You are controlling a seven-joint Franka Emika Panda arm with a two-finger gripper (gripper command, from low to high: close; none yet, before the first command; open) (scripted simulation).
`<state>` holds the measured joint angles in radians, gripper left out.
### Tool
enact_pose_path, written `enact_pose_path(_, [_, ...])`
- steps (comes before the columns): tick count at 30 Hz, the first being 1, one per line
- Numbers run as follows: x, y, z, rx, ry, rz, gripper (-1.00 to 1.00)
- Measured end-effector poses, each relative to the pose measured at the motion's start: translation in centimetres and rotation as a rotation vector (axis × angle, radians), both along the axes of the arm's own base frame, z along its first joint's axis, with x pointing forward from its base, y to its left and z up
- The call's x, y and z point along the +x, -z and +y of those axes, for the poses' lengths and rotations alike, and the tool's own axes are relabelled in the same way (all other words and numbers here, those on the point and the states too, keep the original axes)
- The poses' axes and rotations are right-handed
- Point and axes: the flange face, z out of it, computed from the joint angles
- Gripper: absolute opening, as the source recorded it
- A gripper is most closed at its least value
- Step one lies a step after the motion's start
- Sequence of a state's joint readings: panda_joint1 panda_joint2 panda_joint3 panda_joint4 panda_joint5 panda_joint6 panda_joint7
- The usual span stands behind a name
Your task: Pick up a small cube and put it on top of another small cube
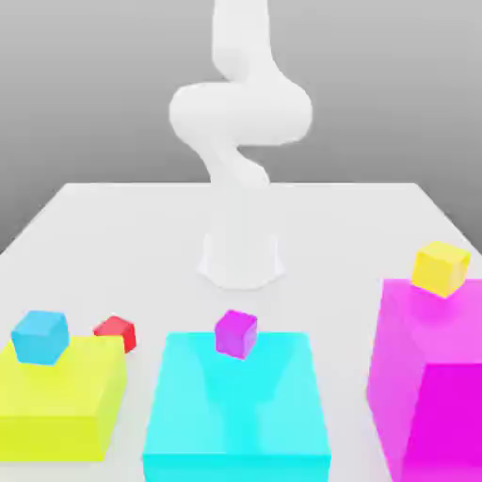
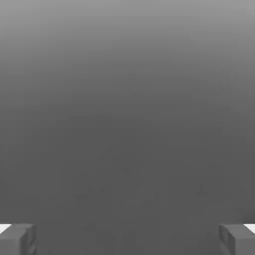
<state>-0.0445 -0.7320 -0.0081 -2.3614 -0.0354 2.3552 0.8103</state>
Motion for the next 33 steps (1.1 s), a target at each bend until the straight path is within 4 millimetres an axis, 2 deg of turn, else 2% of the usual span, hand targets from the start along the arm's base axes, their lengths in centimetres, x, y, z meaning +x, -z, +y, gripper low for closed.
enact_pose_path(2, [1.8, 4.5, -2.2, -0.012, 0.048, 0.067, 0.00])
enact_pose_path(5, [3.3, 10.9, -5.6, -0.018, 0.115, 0.160, 0.00])
enact_pose_path(7, [3.6, 15.2, -8.0, -0.014, 0.157, 0.222, 0.00])
enact_pose_path(10, [2.9, 21.6, -11.5, 0.002, 0.219, 0.313, 0.00])
enact_pose_path(15, [-0.9, 31.8, -16.2, 0.056, 0.317, 0.460, 0.00])
enact_pose_path(18, [-4.3, 37.3, -18.1, 0.104, 0.371, 0.542, 0.00])
enact_pose_path(21, [-8.4, 42.3, -19.0, 0.163, 0.421, 0.618, 0.00])
enact_pose_path(23, [-11.3, 45.2, -19.0, 0.208, 0.451, 0.665, 0.00])
enact_pose_path(25, [-12.6, 47.1, -19.0, 0.230, 0.468, 0.686, 0.00])
enact_pose_path(33, [-12.9, 52.2, -19.1, 0.232, 0.475, 0.693, 0.00])
